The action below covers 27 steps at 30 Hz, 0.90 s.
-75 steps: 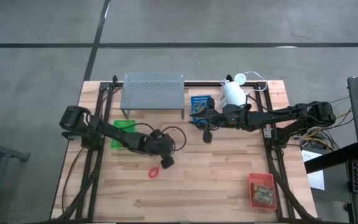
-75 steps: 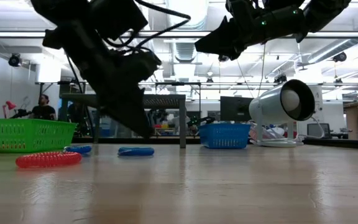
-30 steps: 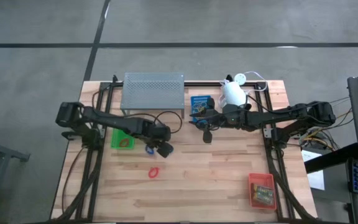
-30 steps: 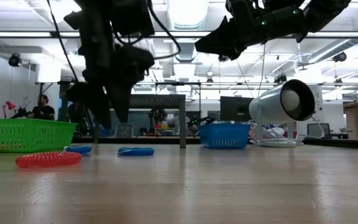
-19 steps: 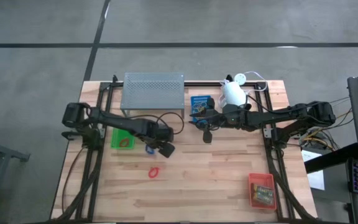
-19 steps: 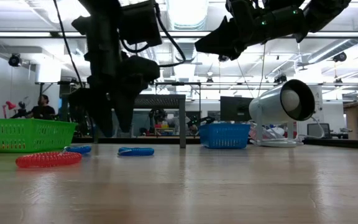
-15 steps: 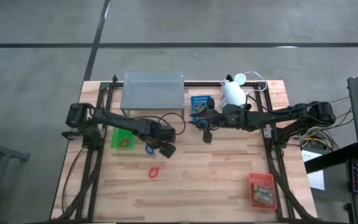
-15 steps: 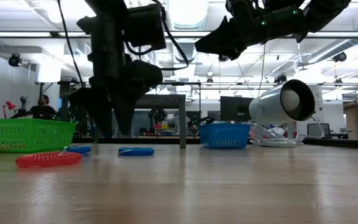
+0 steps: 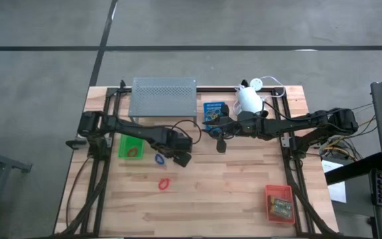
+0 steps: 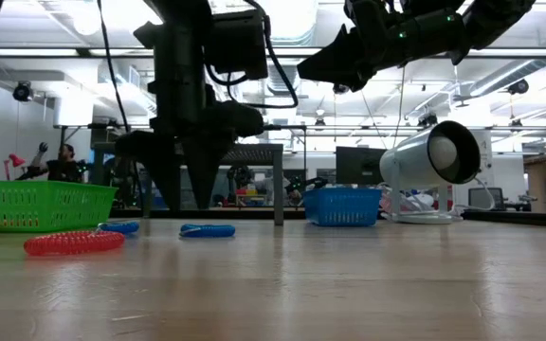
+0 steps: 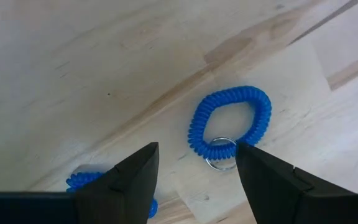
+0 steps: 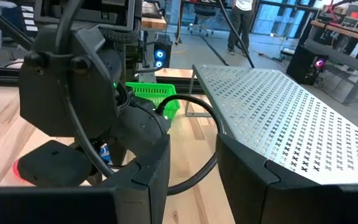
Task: Pick & Place Office Desk Supplies
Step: Put the blue spring keychain into the green bin
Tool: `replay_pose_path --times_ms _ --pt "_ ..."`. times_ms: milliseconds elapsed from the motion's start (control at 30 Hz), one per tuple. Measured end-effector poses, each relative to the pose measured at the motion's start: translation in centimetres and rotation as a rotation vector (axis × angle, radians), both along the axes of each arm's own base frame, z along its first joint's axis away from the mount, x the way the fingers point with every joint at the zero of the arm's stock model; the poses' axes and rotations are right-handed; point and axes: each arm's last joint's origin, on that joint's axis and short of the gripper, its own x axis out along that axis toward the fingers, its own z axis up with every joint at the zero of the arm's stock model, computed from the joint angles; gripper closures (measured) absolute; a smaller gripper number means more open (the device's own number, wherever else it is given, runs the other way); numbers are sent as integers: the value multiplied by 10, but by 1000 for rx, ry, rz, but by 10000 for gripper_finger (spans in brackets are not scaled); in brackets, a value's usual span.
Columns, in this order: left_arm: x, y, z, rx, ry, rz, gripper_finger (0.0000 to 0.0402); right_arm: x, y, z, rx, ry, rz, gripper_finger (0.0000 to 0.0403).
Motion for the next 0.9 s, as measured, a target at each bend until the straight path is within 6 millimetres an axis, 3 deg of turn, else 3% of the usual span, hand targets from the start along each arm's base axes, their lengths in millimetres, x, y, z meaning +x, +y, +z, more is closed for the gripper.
replay_pose_path --times_ms 600,900 --pt "5 0 -21 2 48 -7 198 0 0 0 0 0 0 275" --pt "5 0 -21 2 45 -10 237 0 0 0 0 0 0 275"
